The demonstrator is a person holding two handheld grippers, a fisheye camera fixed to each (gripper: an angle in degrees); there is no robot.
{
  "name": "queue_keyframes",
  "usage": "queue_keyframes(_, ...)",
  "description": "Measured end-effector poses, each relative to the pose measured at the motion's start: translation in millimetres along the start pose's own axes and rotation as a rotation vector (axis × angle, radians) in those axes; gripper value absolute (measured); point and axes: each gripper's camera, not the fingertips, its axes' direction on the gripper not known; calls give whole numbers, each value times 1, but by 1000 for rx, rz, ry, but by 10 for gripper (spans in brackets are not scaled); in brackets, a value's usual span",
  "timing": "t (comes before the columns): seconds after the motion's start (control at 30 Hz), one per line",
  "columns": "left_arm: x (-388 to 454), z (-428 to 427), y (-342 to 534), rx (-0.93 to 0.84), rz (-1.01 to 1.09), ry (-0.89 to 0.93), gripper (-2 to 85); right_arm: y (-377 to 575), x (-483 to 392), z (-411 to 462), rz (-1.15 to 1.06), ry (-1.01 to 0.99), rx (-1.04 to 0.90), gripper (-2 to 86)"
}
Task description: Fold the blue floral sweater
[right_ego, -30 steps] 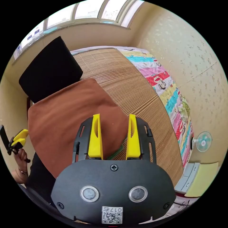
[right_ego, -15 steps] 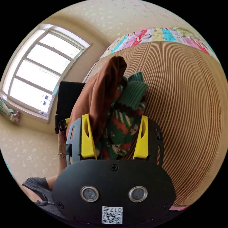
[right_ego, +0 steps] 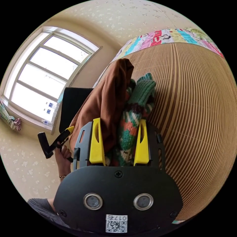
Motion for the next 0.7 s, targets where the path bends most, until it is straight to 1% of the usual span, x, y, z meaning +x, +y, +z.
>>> queue_keyframes(0.03,-1,-15,8,43,-1,-17,157,2,-2,-8,-20,13,-7,195)
queue_keyframes(0.1,-16,-71,45,205,-43,-70,158,7,-3,-29,-62,28,4,192)
queue_keyframes(0.17,-34,-102,72,308,-107,-110,165,16,-9,-62,-118,56,121,190)
queue_keyframes(0.2,-48,-115,86,356,-154,-137,174,20,-21,-85,-182,62,221,192)
queue_keyframes(0.23,-55,-118,92,371,-172,-149,180,19,-39,-101,-266,58,280,198)
queue_keyframes(0.27,-69,-117,98,371,-209,-170,194,16,-50,-105,-313,51,289,202)
queue_keyframes(0.33,-92,-102,102,320,-273,-157,212,-12,-107,-95,-536,22,208,216)
queue_keyframes(0.37,-105,-90,103,294,-305,-124,219,-21,-122,-87,-590,16,174,218)
queue_keyframes(0.43,-118,-78,106,299,-335,-92,213,-57,-181,-42,-775,2,40,225)
queue_keyframes(0.5,-129,-70,108,338,-351,-107,207,-83,-218,-4,-870,20,-16,229)
queue_keyframes(0.57,-140,-66,105,343,-356,-111,214,-117,-246,37,-896,19,-88,236)
queue_keyframes(0.63,-153,-63,101,346,-367,-112,229,-162,-273,94,-902,-6,-209,247)
queue_keyframes(0.7,-173,-56,99,342,-389,-52,232,-190,-288,136,-902,8,-287,254)
